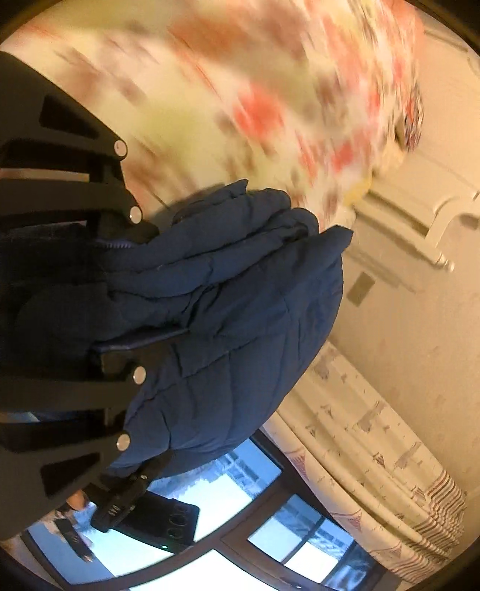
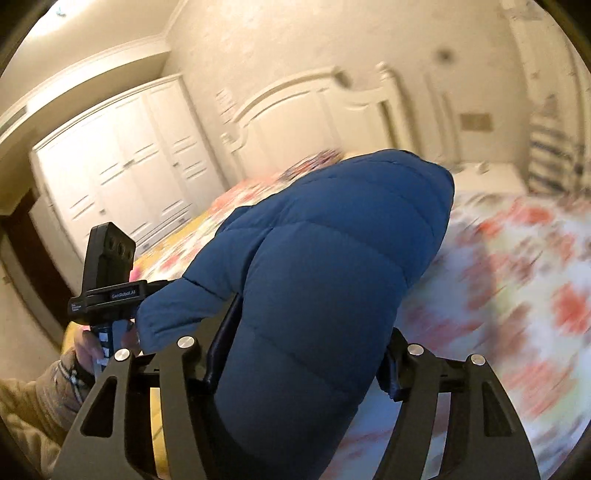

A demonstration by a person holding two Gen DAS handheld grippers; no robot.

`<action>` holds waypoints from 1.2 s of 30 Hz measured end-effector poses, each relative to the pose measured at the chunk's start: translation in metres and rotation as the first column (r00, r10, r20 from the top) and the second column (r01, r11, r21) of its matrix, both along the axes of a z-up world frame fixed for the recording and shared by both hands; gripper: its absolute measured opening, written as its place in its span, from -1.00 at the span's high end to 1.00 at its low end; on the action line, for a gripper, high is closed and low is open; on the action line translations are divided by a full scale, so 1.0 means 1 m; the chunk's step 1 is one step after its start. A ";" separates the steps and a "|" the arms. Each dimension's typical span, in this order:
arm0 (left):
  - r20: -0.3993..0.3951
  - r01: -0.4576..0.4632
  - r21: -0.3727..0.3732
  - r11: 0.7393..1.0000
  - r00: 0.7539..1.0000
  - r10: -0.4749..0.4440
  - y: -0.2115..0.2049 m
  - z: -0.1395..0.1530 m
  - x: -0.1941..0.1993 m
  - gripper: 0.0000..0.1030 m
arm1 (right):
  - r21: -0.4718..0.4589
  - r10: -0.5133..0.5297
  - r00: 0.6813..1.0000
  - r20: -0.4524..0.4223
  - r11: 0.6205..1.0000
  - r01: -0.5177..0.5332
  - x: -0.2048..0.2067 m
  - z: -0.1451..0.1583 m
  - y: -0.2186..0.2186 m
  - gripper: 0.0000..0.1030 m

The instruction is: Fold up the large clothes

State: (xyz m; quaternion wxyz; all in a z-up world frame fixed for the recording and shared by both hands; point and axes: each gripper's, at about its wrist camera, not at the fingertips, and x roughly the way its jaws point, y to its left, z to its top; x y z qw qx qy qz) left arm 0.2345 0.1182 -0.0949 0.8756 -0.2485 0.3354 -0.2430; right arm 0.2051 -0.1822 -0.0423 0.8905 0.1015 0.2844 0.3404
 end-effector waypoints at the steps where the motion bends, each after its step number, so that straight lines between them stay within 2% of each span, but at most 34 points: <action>1: 0.008 0.011 -0.002 1.000 1.000 -0.011 -0.015 0.004 0.023 0.32 | -0.001 -0.022 1.000 -0.005 1.000 0.022 0.019 0.002 -0.016 -0.26; 3: 0.014 0.017 -0.003 1.000 1.000 -0.017 -0.040 0.005 0.058 0.32 | 0.006 -0.052 0.999 -0.017 0.999 0.052 0.051 -0.002 -0.038 -0.26; 5: -0.002 0.013 0.031 0.999 1.000 -0.013 -0.068 -0.004 0.096 0.32 | 0.016 -0.082 0.993 -0.084 0.996 0.084 0.091 -0.022 -0.057 -0.26; 7: -0.100 0.008 0.087 0.996 0.995 0.001 -0.093 -0.035 0.129 0.32 | -0.057 -0.144 0.974 -0.176 0.989 0.136 0.121 -0.048 -0.065 -0.27; 8: -0.097 -0.005 0.089 0.996 0.995 0.014 -0.096 -0.044 0.132 0.20 | -0.080 -0.177 0.955 -0.240 0.984 0.162 0.132 -0.070 -0.070 -0.34; 9: -0.060 -0.024 0.083 0.996 0.998 0.029 -0.096 -0.048 0.130 0.16 | -0.038 -0.180 0.956 -0.233 0.984 0.176 0.130 -0.074 -0.078 -0.35; 10: -0.056 -0.032 0.093 0.995 0.998 0.037 -0.098 -0.048 0.128 0.16 | -0.020 -0.188 0.957 -0.221 0.982 0.188 0.127 -0.076 -0.080 -0.38; 12: -0.074 -0.035 0.093 0.995 0.996 0.042 -0.096 -0.047 0.126 0.03 | -0.041 -0.231 0.950 -0.212 0.973 0.228 0.121 -0.073 -0.079 -0.52; 13: -0.073 -0.035 0.116 0.993 0.996 0.044 -0.094 -0.044 0.124 -0.05 | -0.066 -0.257 0.943 -0.210 0.966 0.248 0.117 -0.068 -0.077 -0.68; 14: -0.064 -0.051 0.161 0.986 0.996 0.062 -0.093 -0.041 0.120 -0.28 | -0.086 -0.278 0.938 -0.208 0.960 0.266 0.114 -0.064 -0.076 -0.80; 15: -0.052 -0.080 0.205 0.976 0.994 0.092 -0.090 -0.036 0.115 -0.44 | -0.110 -0.307 0.930 -0.200 0.951 0.290 0.108 -0.056 -0.076 -0.80; 16: -0.043 -0.092 0.217 0.972 0.994 0.103 -0.084 -0.034 0.108 -0.47 | -0.133 -0.339 0.923 -0.184 0.939 0.318 0.098 -0.046 -0.076 -0.80; 17: -0.025 -0.111 0.228 0.967 0.992 0.120 -0.078 -0.027 0.100 -0.54 | -0.135 -0.354 0.921 -0.165 0.933 0.335 0.088 -0.040 -0.075 -0.80; 18: 0.004 -0.148 0.250 0.957 0.988 0.152 -0.073 -0.019 0.090 -0.69 | -0.118 -0.360 0.922 -0.140 0.931 0.345 0.076 -0.030 -0.075 -0.80; 19: 0.047 -0.207 0.285 0.936 0.978 0.202 -0.070 -0.008 0.076 -0.78 | -0.099 -0.359 0.926 -0.121 0.932 0.348 0.069 -0.022 -0.077 -0.80; 21: 0.148 -0.297 0.300 0.907 0.953 0.263 -0.065 0.014 0.043 -0.96 | -0.071 -0.363 0.930 -0.054 0.930 0.359 0.040 -0.001 -0.072 -0.80; 23: 0.251 -0.357 0.317 0.879 0.925 0.285 -0.069 0.040 0.010 -0.95 | -0.083 -0.371 0.928 0.021 0.925 0.371 0.012 0.019 -0.065 -0.80; 25: 0.363 -0.418 0.392 0.820 0.889 0.280 -0.084 0.072 -0.025 -0.96 | -0.103 -0.377 0.921 0.094 0.917 0.386 -0.012 0.039 -0.057 -0.81; 27: 0.442 -0.468 0.446 0.763 0.856 0.267 -0.098 0.101 -0.050 -0.96 | -0.115 -0.376 0.906 0.193 0.908 0.402 -0.045 0.066 -0.048 -0.91; 29: 0.494 -0.502 0.464 0.730 0.831 0.258 -0.109 0.124 -0.074 -0.96 | -0.122 -0.375 0.888 0.266 0.901 0.417 -0.073 0.081 -0.042 -0.91; 31: 0.526 -0.513 0.456 0.727 0.815 0.245 -0.118 0.136 -0.105 -0.96 | -0.149 -0.359 0.883 0.301 0.897 0.416 -0.097 0.086 -0.035 -0.91; 33: 0.527 -0.502 0.440 0.744 0.816 0.238 -0.123 0.137 -0.124 -0.96 | -0.170 -0.365 0.879 0.306 0.887 0.428 -0.111 0.083 -0.033 -0.91; 36: 0.476 -0.424 0.447 0.787 0.858 0.192 -0.131 0.130 -0.140 -0.96 | -0.192 -0.396 0.871 0.290 0.868 0.458 -0.129 0.073 -0.037 -0.91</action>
